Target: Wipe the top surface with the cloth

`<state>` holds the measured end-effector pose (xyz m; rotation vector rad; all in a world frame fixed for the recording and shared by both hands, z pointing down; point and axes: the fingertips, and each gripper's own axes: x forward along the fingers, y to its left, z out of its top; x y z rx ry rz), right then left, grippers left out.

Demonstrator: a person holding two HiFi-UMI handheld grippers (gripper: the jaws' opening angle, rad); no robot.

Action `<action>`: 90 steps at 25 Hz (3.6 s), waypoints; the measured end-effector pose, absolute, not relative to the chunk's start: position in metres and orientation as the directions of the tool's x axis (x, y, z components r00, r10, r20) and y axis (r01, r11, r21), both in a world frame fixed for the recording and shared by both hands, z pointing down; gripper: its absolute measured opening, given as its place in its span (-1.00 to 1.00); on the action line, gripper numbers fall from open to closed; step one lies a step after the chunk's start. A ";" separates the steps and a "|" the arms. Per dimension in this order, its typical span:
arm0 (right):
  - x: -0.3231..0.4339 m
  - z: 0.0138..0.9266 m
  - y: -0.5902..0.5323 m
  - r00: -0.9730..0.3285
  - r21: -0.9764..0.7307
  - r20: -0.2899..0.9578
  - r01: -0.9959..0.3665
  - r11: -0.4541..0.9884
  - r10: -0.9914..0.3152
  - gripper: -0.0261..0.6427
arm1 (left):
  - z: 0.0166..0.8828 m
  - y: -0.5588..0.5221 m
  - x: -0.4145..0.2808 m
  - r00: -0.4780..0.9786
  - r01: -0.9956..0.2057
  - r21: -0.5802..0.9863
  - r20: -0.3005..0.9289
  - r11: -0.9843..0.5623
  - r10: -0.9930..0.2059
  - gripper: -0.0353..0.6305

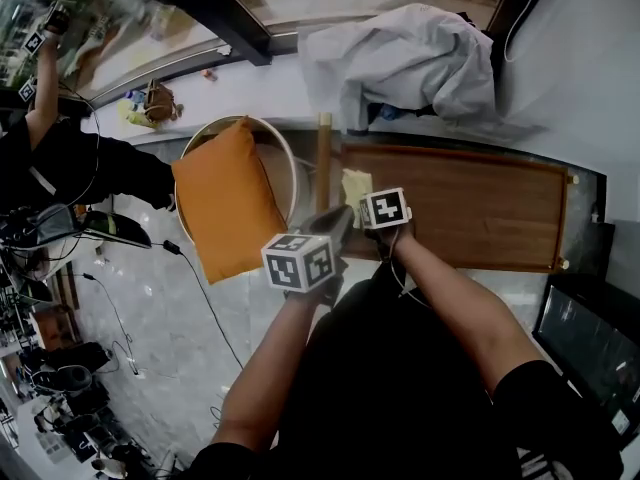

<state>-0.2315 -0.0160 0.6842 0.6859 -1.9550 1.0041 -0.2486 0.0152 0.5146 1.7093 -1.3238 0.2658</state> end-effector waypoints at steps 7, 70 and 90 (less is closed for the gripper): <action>-0.184 0.691 -0.030 -0.462 -0.337 0.878 -0.782 0.524 -0.125 -0.82 | 0.522 0.007 -0.223 0.422 -0.842 0.539 0.650 -0.008 -0.632 -0.86; 0.303 0.655 -0.125 -0.043 0.006 0.914 -0.993 0.119 -0.403 -0.82 | 0.545 -0.060 0.095 0.639 -0.749 0.629 0.603 -0.208 -0.479 -0.86; -0.029 0.602 -0.063 -0.497 -0.336 0.792 -0.840 0.426 -0.355 -0.82 | 0.521 0.001 -0.119 0.504 -0.817 0.569 0.625 -0.095 -0.596 -0.86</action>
